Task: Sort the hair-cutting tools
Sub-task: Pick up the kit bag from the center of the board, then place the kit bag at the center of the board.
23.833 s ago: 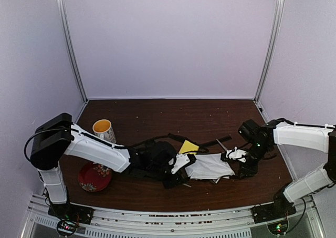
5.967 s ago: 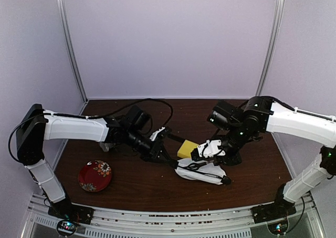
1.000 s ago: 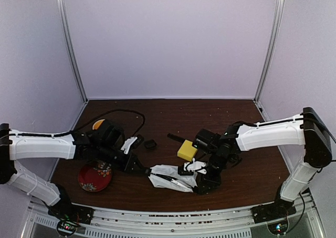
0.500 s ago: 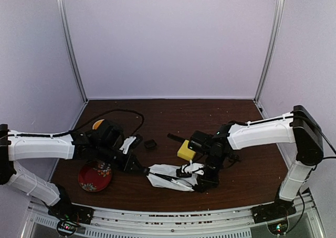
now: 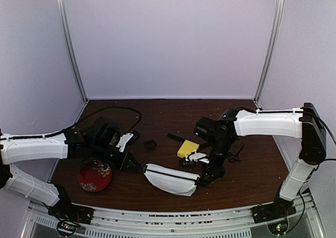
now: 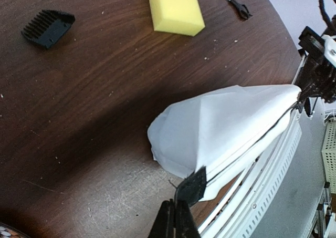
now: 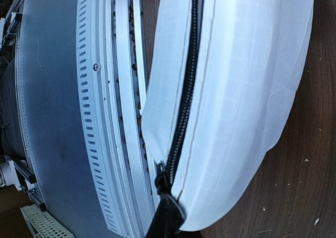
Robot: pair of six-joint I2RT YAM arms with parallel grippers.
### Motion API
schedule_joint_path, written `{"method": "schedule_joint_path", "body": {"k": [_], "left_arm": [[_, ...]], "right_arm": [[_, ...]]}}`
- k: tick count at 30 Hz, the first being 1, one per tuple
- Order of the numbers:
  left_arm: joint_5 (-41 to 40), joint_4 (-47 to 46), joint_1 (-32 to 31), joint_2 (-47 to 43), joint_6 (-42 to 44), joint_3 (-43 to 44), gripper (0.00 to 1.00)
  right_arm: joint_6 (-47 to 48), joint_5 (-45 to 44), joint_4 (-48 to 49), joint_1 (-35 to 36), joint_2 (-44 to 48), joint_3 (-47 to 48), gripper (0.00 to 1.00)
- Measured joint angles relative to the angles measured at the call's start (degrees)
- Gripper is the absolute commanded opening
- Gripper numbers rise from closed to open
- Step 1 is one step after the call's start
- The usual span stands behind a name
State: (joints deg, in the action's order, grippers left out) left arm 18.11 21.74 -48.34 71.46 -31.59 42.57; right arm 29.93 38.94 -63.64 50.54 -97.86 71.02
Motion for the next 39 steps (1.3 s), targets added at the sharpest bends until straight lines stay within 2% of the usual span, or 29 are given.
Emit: {"method": "schedule_joint_path", "body": {"k": [9,18,28,29,32,34,39], "left_arm": [[-0.37,1.42,-0.09,-6.32,-0.37,-0.20,0.00],[-1.27,0.63,0.28,-2.67,-0.48,-0.17,0.00],[-2.73,1.18,1.18,-1.03,-0.46,0.42,0.00],[-2.86,1.25,1.33,-1.03,-0.46,0.44,0.01],[-3.23,1.64,1.53,-1.03,-0.39,0.74,0.20],[-3.69,2.21,1.57,-1.01,-0.37,1.20,0.28],[-5.35,4.44,1.81,-1.16,-0.07,3.15,0.34]], "right_arm": [[1.38,-1.29,-6.60,-3.98,-1.38,8.48,0.01],[1.18,-1.20,-10.91,-8.15,-10.45,15.41,0.04],[0.90,0.17,-16.33,-11.41,-12.02,17.03,0.13],[0.85,0.22,-16.63,-11.63,-12.02,17.03,0.13],[0.92,0.46,-16.98,-12.26,-12.00,17.03,0.15],[0.92,0.70,-16.96,-12.35,-11.85,16.98,0.17],[0.74,0.94,-16.17,-13.31,-8.46,15.67,0.23]]}}
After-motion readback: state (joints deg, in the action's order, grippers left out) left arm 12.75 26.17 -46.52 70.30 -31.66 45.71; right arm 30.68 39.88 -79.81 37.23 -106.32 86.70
